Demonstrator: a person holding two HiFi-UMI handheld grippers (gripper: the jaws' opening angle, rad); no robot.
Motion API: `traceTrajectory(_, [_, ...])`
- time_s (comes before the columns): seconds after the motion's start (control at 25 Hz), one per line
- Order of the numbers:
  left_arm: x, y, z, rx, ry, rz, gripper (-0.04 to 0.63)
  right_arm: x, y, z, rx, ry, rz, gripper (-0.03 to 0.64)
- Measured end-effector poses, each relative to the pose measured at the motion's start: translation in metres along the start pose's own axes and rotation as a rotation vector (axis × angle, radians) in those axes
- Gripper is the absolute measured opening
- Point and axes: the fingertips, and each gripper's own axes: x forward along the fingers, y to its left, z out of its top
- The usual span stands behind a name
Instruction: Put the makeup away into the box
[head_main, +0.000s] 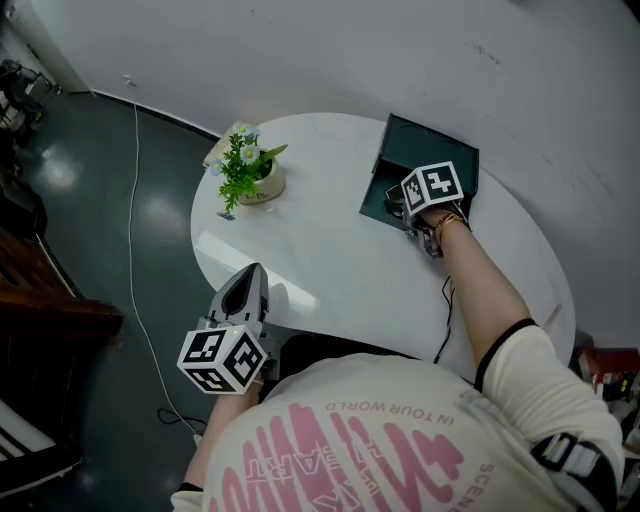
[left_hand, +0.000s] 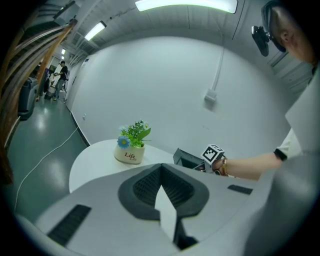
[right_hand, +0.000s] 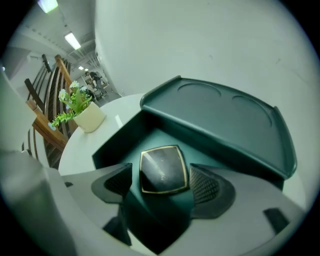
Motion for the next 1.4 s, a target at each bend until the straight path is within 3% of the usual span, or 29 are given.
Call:
traceTrajectory(0.12, [-0.002,-0.005,-0.001,0.013,0.004,-0.012,0.001,-0.016,0.005,0.009,0.022,-0.079,0.01,0.36])
traceTrajectory(0.28, [-0.004,-0.015,0.003,0.013,-0.002,-0.042,0.0,-0.059,0.025,0.026,0.054,-0.285,0.038,0.319])
traceTrajectory(0.36, [-0.005,-0.022,0.004,0.022,-0.005,-0.063,0.002,-0.085,0.039,0.028,0.087,-0.399,0.068,0.204])
traceTrajectory(0.48, [-0.009,-0.035,0.003,0.044,0.002,-0.103,0.002,-0.111,0.062,0.015,0.157,-0.496,0.134,0.208])
traceTrajectory(0.6, [-0.016,-0.049,-0.005,0.065,0.021,-0.147,0.0,-0.125,0.087,-0.016,0.183,-0.5,0.183,0.235])
traceTrajectory(0.84, [-0.024,-0.075,-0.036,0.093,0.083,-0.244,0.002,-0.146,0.113,-0.092,0.26,-0.505,0.201,0.25])
traceTrajectory(1.08, [-0.01,-0.12,-0.078,0.09,0.153,-0.351,0.001,-0.167,0.089,-0.173,0.357,-0.463,0.087,0.255])
traceTrajectory(1.24, [-0.005,-0.165,-0.097,0.116,0.188,-0.429,0.002,-0.19,0.048,-0.218,0.377,-0.45,-0.024,0.256])
traceTrajectory(1.4, [0.0,-0.197,-0.11,0.158,0.214,-0.473,0.002,-0.208,0.0,-0.25,0.479,-0.489,-0.088,0.262])
